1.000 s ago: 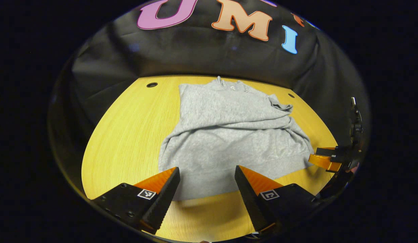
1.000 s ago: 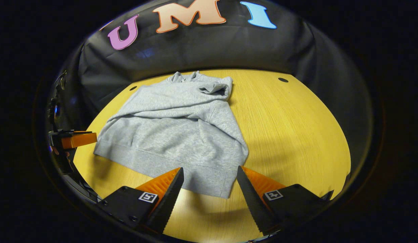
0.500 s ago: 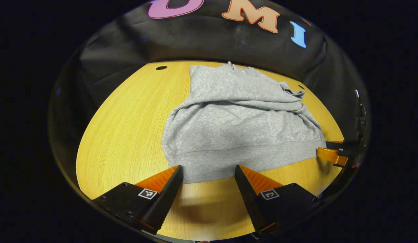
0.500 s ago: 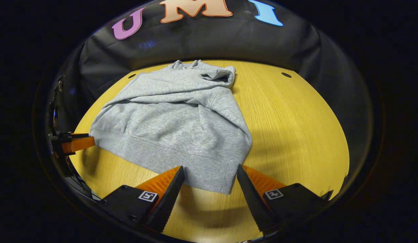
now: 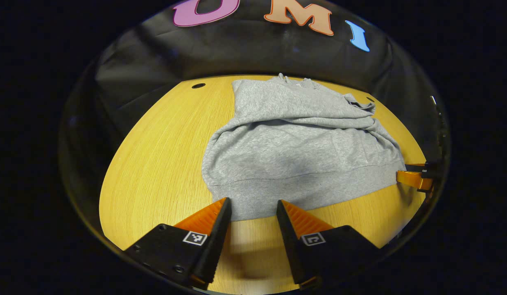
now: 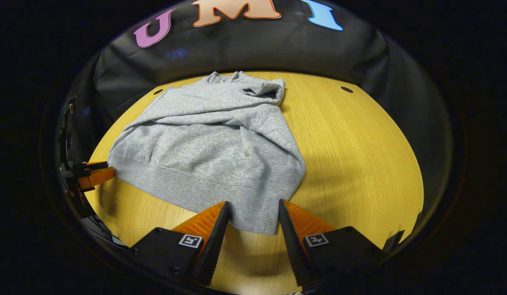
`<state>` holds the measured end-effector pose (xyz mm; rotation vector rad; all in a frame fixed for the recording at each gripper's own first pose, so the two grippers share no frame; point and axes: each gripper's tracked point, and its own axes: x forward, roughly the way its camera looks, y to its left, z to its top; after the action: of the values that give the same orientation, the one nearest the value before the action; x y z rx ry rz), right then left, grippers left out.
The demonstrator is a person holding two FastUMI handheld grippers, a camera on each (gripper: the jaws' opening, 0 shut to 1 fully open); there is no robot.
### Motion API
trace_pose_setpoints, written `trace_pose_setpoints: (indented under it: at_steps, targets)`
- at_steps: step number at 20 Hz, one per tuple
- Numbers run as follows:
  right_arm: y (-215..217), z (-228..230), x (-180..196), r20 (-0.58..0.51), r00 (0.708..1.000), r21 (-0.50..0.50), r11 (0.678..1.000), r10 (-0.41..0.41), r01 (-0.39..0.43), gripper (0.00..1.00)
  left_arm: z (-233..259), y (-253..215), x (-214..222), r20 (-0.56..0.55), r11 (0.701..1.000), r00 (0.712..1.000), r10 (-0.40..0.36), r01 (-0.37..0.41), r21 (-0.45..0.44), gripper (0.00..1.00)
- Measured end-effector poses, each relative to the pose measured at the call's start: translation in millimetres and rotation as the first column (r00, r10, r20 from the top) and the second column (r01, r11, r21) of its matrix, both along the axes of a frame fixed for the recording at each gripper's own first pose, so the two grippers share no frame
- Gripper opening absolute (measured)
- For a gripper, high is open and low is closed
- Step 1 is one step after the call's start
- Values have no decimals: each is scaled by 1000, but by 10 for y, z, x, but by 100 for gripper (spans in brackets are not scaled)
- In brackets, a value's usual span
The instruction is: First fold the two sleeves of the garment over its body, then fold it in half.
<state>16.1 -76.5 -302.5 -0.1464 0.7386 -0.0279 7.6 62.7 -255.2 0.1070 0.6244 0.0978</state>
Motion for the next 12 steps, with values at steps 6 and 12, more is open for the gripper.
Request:
trace_pose_setpoints:
  at_steps: [6,12]
  targets:
    - [131,15,-3,-5,1000,23,1000,8,-8,23,20,63,52,14,997,1000,2,-1,-81,19]
    - [129,-5,42,-4,1000,52,998,-22,22,7,15,38,82,10,999,1000,-17,17,-35,0]
